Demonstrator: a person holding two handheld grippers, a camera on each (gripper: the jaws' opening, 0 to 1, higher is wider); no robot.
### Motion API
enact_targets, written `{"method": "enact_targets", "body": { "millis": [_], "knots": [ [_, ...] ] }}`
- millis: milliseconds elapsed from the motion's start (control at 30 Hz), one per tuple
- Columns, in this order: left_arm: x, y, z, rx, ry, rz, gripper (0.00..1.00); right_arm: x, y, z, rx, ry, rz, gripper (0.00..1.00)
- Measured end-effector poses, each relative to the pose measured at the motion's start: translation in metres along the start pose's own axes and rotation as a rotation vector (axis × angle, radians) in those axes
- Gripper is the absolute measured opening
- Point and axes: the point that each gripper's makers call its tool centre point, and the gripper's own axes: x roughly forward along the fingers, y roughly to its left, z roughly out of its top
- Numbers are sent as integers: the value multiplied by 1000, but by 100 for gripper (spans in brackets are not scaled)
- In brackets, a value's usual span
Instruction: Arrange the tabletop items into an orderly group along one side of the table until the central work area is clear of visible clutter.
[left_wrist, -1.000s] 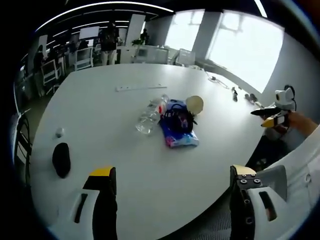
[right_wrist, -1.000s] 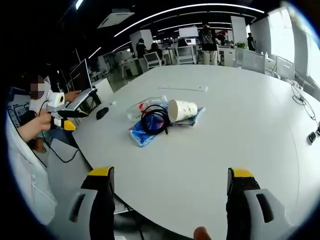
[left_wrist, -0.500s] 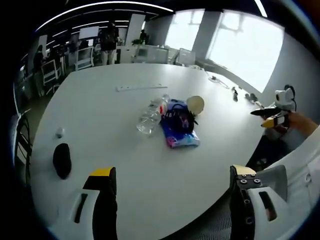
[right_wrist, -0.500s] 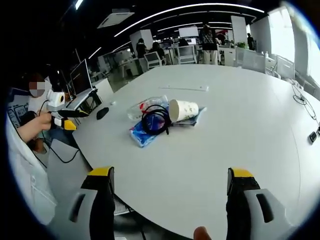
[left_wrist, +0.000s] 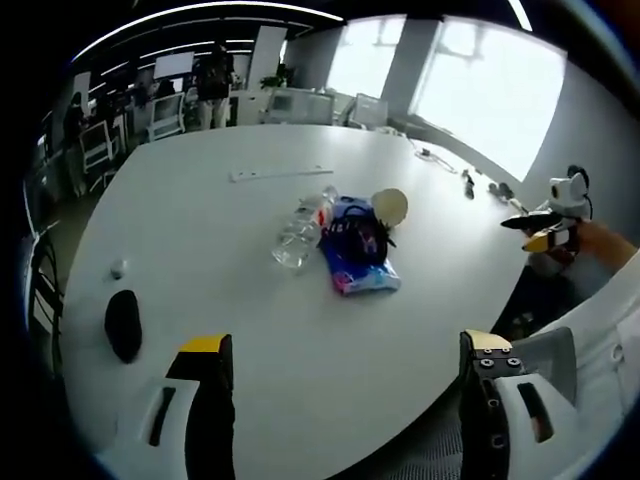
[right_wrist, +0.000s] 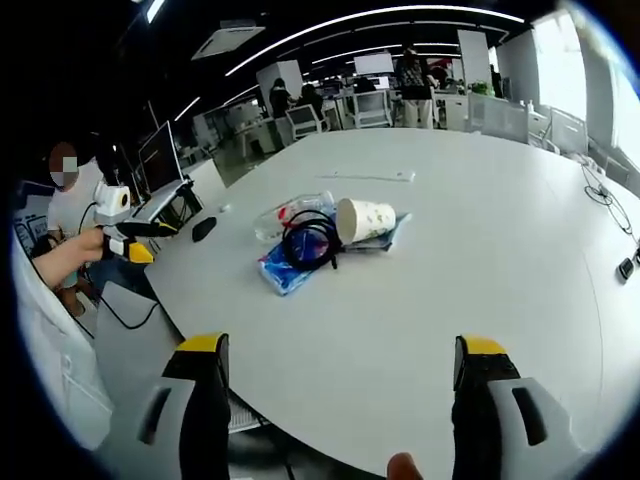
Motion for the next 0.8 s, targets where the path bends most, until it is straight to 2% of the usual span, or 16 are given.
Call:
{"method": "enact_targets", "body": {
  "millis": [800],
  "knots": [
    [8,2,2,25,26,-20,90,5,5,-1,-5,16,1,90]
  ]
}}
